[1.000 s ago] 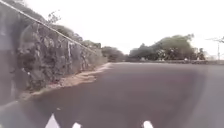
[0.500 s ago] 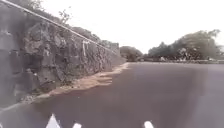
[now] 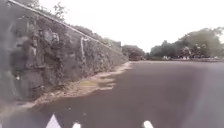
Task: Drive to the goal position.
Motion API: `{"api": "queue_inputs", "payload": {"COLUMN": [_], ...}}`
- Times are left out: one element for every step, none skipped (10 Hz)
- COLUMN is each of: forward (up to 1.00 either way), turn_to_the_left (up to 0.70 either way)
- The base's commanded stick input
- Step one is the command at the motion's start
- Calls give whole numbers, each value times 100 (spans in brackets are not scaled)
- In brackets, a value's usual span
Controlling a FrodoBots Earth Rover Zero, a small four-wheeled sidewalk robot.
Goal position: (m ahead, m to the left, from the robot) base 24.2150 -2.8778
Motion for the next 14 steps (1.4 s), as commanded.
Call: {"api": "queue_inputs", "payload": {"forward": [85,85,85,85,85,85,85,85,85,85,85,85,85,85], "turn_to_the_left": [-27,-27,-27,-27,-27,-25,-23,-2,-11,-20,-25,-25,-25,-25]}}
